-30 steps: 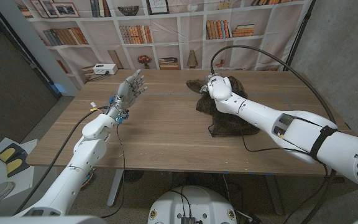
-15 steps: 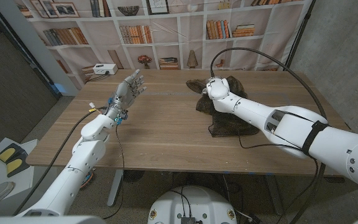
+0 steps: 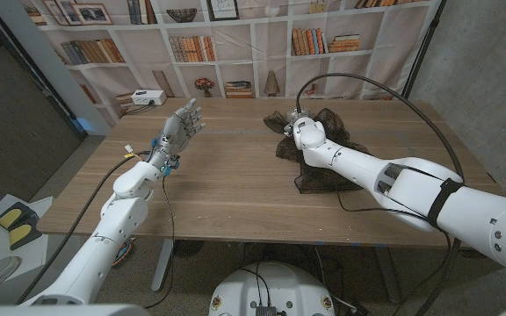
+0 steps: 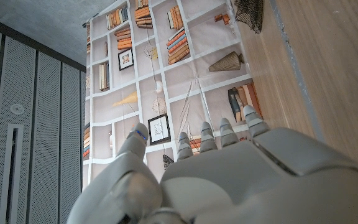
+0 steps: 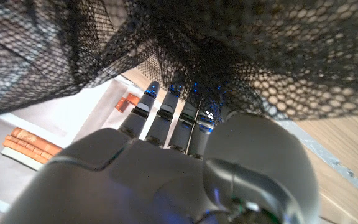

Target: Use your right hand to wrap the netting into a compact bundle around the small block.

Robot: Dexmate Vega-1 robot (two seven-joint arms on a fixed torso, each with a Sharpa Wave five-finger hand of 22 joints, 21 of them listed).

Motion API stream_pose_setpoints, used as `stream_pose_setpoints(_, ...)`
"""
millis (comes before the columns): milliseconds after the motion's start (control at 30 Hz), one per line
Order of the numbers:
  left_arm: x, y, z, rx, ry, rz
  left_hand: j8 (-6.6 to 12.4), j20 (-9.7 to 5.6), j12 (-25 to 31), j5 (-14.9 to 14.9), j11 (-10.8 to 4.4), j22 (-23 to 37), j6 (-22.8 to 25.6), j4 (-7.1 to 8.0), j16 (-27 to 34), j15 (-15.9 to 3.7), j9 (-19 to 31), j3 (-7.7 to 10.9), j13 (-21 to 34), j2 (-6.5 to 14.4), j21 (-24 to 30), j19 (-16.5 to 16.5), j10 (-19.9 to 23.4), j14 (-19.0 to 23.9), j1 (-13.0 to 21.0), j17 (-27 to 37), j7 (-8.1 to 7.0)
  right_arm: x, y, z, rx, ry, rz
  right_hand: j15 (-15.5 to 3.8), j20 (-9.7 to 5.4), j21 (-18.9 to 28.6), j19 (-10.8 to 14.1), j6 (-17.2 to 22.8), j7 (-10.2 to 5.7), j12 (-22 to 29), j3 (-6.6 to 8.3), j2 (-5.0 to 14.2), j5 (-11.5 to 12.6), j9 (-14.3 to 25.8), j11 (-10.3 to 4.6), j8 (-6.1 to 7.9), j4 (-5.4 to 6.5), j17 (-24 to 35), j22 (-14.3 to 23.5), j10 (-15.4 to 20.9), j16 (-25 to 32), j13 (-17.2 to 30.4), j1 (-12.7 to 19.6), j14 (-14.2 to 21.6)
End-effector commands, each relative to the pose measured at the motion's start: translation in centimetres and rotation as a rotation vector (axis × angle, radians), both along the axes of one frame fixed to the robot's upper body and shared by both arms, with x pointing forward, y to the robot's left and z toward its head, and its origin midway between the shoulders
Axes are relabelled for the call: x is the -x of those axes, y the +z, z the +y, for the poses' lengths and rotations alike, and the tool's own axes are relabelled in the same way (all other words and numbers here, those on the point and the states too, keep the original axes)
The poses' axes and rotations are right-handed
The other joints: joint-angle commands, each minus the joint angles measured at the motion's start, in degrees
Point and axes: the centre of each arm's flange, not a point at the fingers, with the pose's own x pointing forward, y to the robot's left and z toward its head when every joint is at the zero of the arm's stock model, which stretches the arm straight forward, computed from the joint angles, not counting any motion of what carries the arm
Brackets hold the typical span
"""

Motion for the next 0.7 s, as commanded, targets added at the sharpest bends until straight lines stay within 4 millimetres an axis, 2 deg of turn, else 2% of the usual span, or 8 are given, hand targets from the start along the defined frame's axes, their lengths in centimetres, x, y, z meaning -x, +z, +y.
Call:
stream_pose_setpoints(33, -0.8, 0.3, -0.3, -0.014, -0.016, 0.011, -0.02, 0.09, -0.22, 0.15, -0.20, 0.21, 0.39, 0.08, 0.21, -0.05, 0.28, 0.35, 0.07, 0.18, -0.06, 0.25, -0.11, 0.33, -0.46, 0.08, -0.22, 2.7, 0.1, -2.2, -0.212, 0.112, -0.322, -8.13, 0.13, 0.38, 0.95, 2.57, -0.89, 0.62, 0.93, 0.98, -0.25, 0.57, 0.34, 1.23, 0.43, -0.12, 0.00, 0.76, 0.53, 0.54, 1.03, 2.24)
stream_pose_setpoints(233, -1.4, 0.7, -0.8, -0.026, -0.031, 0.013, -0.04, 0.09, -0.26, 0.15, -0.24, 0.21, 0.36, 0.07, 0.22, 0.05, 0.28, 0.38, 0.08, 0.19, -0.07, 0.26, -0.13, 0.41, -0.47, 0.08, -0.17, 4.3, 0.0, -4.0, -0.371, 0.091, -0.514, -8.38, 0.09, 0.47, 1.31, 3.15, 0.42, 1.10, 2.38, 0.91, -0.42, 1.26, 0.66, 2.48, 0.11, -0.61, -0.03, 1.59, 0.10, 0.81, 2.14, 3.82)
stream_pose_setpoints(500, -1.9, 1.2, -1.3, -0.040, -0.045, 0.012, -0.06, 0.09, -0.31, 0.15, -0.25, 0.21, 0.32, 0.05, 0.22, 0.11, 0.28, 0.42, 0.09, 0.21, -0.09, 0.26, -0.16, 0.49, -0.47, 0.08, -0.20, 6.0, -0.6, -6.5, -0.527, 0.023, -0.647, -8.44, 0.69, 0.27, 0.94, 3.32, 0.60, 1.30, 3.13, 0.62, -0.85, 1.82, 0.26, 3.45, 0.21, -0.65, -0.06, 2.29, 0.11, 0.75, 2.45, 5.31)
stream_pose_setpoints(700, -2.3, 1.8, -1.8, -0.054, -0.055, 0.010, -0.05, 0.09, -0.34, 0.15, -0.37, 0.21, 0.34, 0.04, 0.21, 0.11, 0.28, 0.44, 0.10, 0.21, -0.10, 0.27, -0.16, 0.53, -0.47, 0.08, -0.25, 7.6, -1.3, -8.4, -0.620, -0.025, -0.745, -8.39, 0.79, 0.24, 0.94, 3.60, 0.90, 1.45, 3.66, 0.40, -1.14, 2.14, 0.43, 4.09, -0.29, -0.33, -0.07, 3.00, 0.37, 0.57, 3.31, 6.02)
